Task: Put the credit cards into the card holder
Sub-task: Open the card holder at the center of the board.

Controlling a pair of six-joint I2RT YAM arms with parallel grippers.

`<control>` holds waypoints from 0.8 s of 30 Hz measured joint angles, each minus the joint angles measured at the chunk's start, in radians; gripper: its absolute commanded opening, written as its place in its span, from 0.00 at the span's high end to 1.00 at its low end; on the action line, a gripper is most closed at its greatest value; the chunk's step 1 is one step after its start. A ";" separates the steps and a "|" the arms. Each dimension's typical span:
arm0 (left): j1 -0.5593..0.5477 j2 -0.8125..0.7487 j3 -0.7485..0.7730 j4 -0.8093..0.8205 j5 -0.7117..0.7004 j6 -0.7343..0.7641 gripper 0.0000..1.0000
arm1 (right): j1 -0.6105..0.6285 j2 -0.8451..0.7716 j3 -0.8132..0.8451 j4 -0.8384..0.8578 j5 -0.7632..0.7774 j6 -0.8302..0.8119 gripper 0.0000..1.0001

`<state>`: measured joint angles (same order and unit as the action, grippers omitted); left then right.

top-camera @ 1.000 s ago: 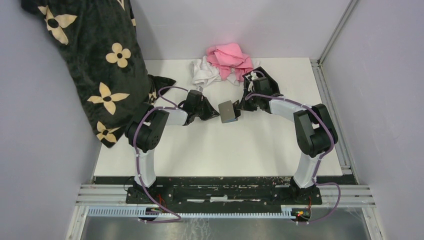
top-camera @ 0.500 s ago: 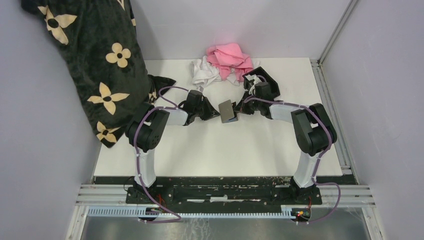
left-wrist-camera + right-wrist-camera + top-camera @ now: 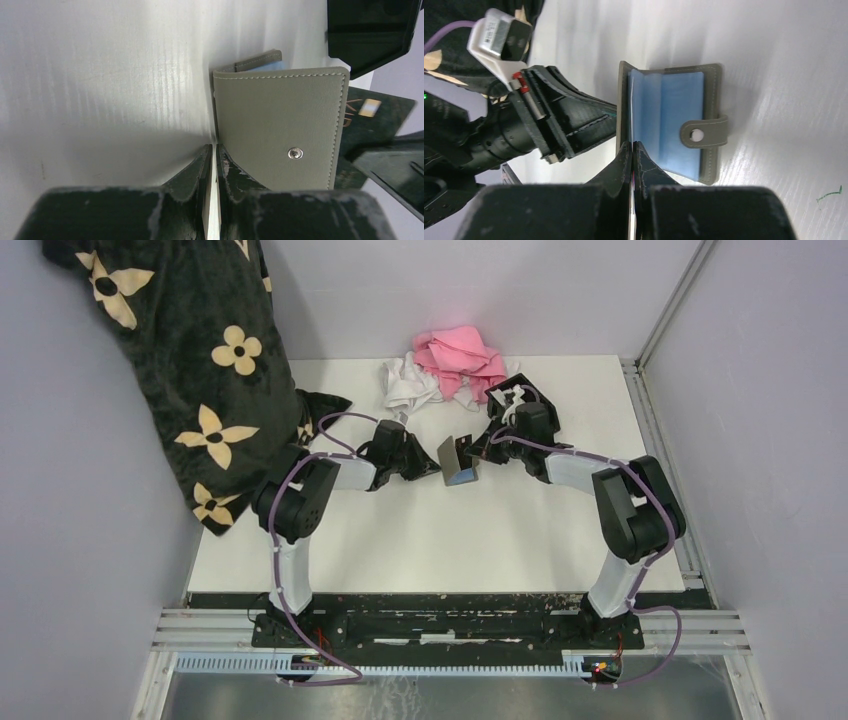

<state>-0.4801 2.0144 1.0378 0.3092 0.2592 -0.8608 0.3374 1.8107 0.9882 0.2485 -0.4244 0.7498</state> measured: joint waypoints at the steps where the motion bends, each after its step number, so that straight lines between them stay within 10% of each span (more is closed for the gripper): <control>1: -0.001 0.003 0.003 0.000 0.004 0.000 0.84 | 0.000 -0.012 0.000 -0.002 0.000 -0.005 0.99; 24: -0.100 0.113 0.127 0.023 0.135 0.026 0.83 | 0.026 -0.042 0.000 -0.061 0.045 -0.084 0.99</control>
<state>-0.5797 2.1273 1.1645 0.3321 0.3943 -0.8349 0.3630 1.7687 0.9882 0.1875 -0.3794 0.6655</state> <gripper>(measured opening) 0.160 0.017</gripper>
